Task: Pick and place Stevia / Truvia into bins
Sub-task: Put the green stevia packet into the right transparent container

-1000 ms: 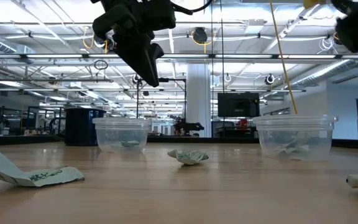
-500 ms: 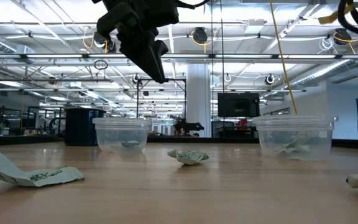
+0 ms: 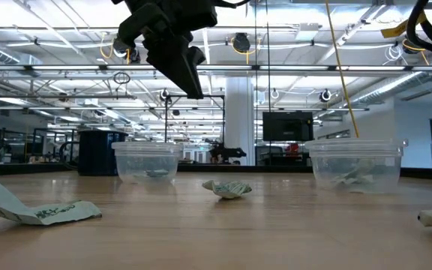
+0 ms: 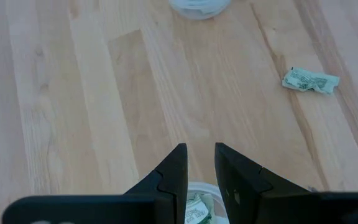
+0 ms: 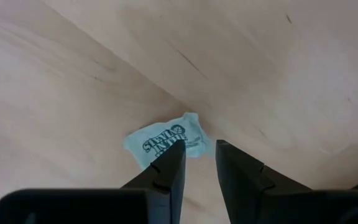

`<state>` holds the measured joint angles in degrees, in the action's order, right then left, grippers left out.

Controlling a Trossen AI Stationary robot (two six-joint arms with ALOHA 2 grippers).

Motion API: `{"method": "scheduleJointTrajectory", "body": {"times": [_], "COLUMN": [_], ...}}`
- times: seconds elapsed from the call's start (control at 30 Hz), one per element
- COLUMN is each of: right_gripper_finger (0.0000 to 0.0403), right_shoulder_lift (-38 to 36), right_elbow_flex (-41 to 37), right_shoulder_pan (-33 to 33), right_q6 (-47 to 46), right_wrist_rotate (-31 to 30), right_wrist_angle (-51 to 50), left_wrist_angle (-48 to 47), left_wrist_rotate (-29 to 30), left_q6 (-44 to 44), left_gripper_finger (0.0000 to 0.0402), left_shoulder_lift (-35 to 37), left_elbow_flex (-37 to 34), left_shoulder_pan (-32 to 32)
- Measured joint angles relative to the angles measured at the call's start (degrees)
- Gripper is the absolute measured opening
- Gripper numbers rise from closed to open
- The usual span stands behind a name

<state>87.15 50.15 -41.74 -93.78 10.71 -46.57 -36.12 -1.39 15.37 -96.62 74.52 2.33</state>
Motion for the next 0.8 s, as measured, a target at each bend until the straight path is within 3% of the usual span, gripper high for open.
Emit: {"method": "scheduleJointTrajectory", "body": {"times": [0.43,0.7,0.8], "right_gripper_finger": [0.0081,0.0008,0.0007], "right_shoulder_lift": [0.6,0.2,-1.4], "right_elbow_flex": [-6.3,-7.7,-7.7], "right_shoulder_pan": [0.0,0.1,0.9], "right_q6": [0.2,2.8,3.0], "right_wrist_rotate": [0.6,2.6,3.0], "right_wrist_angle": [8.7,8.5,8.7], "left_wrist_angle": [0.3,0.3,0.3], "left_wrist_rotate": [0.1,0.0,0.0], "left_q6": [1.5,1.4,1.4], "left_gripper_finger": [0.0088,0.0088,0.0088], "left_shoulder_lift": [0.0,0.0,0.0], "left_elbow_flex": [0.0,0.0,0.0], "left_shoulder_pan": [0.0,0.0,0.0]}}
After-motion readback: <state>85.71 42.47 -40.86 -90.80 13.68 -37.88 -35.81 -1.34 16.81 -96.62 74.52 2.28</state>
